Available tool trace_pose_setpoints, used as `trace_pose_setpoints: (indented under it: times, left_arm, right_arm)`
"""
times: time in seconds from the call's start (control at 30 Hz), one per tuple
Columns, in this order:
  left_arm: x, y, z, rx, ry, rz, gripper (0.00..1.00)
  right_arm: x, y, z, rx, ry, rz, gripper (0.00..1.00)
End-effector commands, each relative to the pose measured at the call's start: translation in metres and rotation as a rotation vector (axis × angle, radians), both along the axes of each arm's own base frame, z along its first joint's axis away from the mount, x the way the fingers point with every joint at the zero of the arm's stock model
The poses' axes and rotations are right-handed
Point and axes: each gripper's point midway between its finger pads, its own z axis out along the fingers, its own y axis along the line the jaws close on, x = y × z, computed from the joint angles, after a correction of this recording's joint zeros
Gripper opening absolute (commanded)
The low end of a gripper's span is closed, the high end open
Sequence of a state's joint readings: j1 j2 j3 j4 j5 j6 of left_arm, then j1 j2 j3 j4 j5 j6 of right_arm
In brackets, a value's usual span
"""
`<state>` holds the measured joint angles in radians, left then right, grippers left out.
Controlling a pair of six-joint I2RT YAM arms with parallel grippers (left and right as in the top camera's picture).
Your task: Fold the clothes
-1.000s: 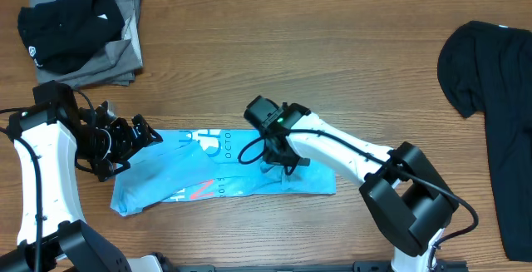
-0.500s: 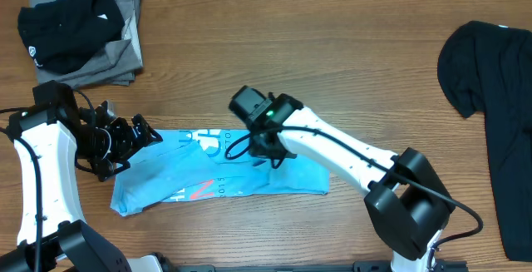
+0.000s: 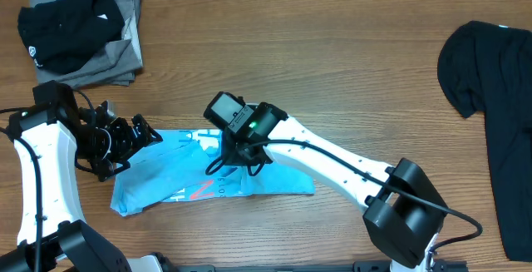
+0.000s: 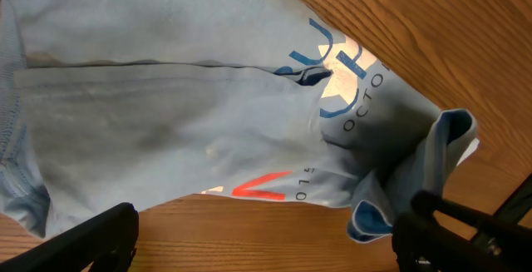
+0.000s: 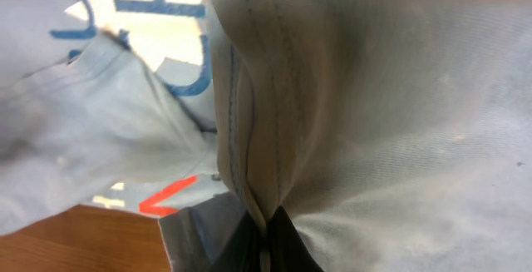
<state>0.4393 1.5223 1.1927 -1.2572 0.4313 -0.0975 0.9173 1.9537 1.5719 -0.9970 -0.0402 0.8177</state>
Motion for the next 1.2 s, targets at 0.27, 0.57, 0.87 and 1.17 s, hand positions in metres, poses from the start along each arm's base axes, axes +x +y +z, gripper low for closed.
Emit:
trace_pose_setpoints:
  times: [0.27, 0.57, 0.87, 1.17]
  left_arm:
    - [0.004, 0.001, 0.008, -0.001, -0.030, 0.007, 1.00]
    - [0.008, 0.004, 0.007, 0.014, -0.045, 0.007, 1.00]
    - [0.022, 0.063, -0.003, 0.319, -0.039, 0.127, 1.00]
    - [0.033, 0.096, -0.002, 0.469, -0.061, 0.196, 1.00]
  right_arm:
    - [-0.007, 0.022, 0.016, 0.060, -0.036, 0.066, 0.69]
    - [0.020, -0.030, 0.034, 0.008, -0.013, -0.010, 0.96]
    - [0.045, -0.133, 0.032, -0.123, 0.128, -0.198, 1.00]
    - [0.061, -0.177, 0.032, -0.136, 0.152, -0.171, 1.00]
